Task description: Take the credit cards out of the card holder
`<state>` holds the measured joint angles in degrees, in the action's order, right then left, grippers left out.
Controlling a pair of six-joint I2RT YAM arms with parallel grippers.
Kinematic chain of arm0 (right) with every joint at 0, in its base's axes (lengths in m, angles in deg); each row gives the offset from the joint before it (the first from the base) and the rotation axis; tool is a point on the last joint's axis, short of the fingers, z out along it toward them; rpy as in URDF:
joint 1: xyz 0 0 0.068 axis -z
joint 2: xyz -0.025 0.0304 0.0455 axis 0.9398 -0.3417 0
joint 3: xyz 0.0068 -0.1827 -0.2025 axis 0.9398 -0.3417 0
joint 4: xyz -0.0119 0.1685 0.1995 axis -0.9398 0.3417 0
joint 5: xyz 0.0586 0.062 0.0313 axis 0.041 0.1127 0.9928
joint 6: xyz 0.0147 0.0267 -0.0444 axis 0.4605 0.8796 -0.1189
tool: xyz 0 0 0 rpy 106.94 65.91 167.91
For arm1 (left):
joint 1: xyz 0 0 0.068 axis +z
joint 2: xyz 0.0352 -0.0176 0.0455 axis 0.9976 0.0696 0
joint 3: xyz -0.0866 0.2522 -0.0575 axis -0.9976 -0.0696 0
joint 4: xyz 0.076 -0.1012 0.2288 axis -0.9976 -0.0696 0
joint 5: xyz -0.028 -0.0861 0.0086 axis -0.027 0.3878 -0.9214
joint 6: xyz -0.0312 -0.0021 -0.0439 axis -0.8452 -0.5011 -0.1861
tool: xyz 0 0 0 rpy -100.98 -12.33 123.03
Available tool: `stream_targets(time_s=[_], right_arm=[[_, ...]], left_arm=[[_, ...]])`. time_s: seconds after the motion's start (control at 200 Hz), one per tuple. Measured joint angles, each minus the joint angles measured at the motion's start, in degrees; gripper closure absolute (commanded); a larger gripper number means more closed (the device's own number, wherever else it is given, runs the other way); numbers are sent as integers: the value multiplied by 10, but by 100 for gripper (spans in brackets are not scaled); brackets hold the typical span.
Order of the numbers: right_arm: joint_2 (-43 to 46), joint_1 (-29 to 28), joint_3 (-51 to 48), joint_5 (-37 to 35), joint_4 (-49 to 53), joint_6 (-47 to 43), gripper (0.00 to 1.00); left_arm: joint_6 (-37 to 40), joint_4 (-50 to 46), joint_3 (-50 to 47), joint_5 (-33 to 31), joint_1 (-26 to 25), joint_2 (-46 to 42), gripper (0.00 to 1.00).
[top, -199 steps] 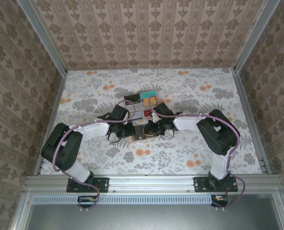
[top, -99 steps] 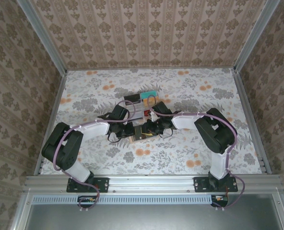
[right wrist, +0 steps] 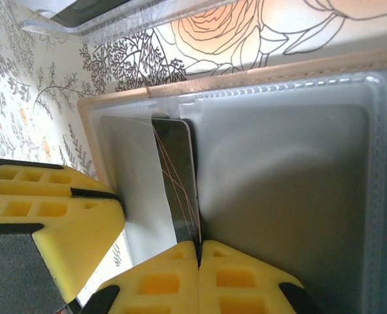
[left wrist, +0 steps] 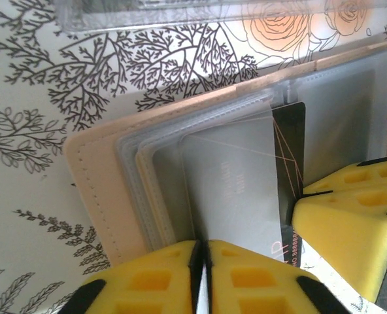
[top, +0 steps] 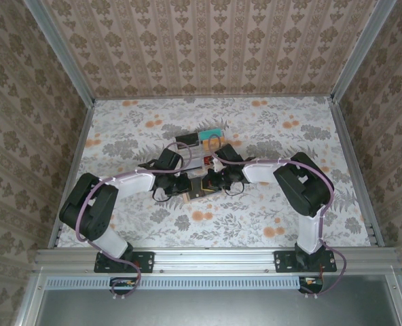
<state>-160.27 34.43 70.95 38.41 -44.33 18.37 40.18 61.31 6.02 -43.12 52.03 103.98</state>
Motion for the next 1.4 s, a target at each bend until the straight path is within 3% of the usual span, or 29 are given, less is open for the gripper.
stream_targets(time_s=[0.43, 0.645, 1.22, 1.4], right_arm=[[61, 26, -43, -44, -12, -9, 100], [88, 32, -70, -47, -18, -15, 100], [78, 37, -73, -20, -25, -17, 100], [77, 37, -67, -17, -27, -15, 95]], left_arm=[[5, 4, 0, 11, 5, -2, 74], [11, -2, -1, 7, 7, -17, 66], [-4, -12, -1, -19, 3, -53, 75], [-19, -4, 0, -27, -13, -38, 78]])
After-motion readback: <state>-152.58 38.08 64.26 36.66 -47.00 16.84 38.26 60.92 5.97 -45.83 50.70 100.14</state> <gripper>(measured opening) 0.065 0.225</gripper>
